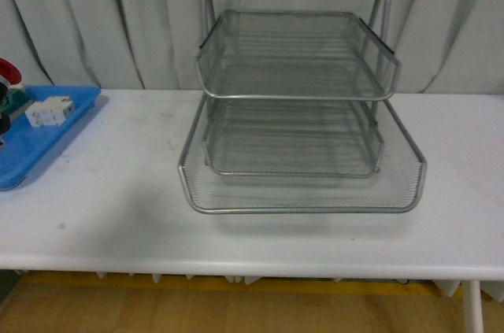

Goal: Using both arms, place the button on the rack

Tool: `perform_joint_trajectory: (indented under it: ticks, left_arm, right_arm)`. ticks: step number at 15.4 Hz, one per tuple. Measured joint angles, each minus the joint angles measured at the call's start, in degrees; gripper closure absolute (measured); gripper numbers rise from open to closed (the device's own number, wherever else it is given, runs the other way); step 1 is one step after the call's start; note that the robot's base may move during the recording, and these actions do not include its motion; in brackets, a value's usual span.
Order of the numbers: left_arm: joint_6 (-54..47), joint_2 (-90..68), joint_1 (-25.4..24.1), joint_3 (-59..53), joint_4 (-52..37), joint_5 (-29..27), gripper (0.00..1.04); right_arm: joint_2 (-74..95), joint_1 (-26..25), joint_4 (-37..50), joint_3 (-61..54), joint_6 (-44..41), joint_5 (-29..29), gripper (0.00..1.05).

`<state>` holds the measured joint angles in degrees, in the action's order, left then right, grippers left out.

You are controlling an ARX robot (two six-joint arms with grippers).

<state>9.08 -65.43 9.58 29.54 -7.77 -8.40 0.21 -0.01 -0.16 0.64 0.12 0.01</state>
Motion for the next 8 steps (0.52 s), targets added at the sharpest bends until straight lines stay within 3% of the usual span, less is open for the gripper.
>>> perform_joint_trajectory:
  ticks: [4,8]
  left_arm:
    - [0.79,-6.51,0.87,5.25,-1.79,1.77,0.69]
    - [1.07,-19.21,8.63,17.90,-2.95,2.27,0.69]
  right_arm:
    - [0.00,0.00,-0.04,0.00,0.00,0.20,0.06]
    - [-0.02,0.00,-0.02,0.00,0.00,0.15,0.06]
